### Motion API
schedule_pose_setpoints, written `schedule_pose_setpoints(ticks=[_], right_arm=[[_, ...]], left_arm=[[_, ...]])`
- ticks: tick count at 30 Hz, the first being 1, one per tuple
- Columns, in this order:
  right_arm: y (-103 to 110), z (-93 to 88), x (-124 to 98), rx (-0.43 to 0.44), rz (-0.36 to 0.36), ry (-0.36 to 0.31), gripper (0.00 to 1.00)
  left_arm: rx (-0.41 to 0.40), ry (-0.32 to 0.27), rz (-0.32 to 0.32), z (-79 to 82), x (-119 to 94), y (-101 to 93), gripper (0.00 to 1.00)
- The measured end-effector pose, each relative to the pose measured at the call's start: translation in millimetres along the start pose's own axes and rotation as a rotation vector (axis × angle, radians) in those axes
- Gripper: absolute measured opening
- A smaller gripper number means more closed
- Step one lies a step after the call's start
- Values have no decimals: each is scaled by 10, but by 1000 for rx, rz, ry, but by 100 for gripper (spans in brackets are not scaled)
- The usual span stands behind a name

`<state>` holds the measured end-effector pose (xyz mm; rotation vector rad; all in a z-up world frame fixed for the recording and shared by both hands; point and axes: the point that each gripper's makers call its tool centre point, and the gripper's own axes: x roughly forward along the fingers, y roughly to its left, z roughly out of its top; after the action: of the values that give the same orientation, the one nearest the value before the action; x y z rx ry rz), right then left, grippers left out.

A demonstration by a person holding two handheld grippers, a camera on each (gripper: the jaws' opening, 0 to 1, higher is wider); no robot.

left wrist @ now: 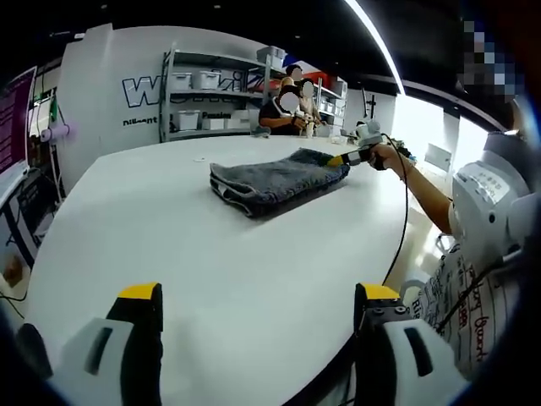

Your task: Fold the towel on the table until its edges align and the towel forms a compact rectangular stack.

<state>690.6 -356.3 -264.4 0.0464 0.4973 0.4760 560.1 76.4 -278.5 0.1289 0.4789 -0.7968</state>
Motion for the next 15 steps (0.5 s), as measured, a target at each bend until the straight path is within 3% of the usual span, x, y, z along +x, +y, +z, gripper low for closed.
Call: schedule_pose_setpoints(ticks=[11,15], right_arm=[[419,460,-28,-192,1,-49,9],[710,695,18,-244,39,-93,9]], left_arm=[[-5,-6,4,-18,-13,12,99],[-11,-16,10,-23,-38,30,99]])
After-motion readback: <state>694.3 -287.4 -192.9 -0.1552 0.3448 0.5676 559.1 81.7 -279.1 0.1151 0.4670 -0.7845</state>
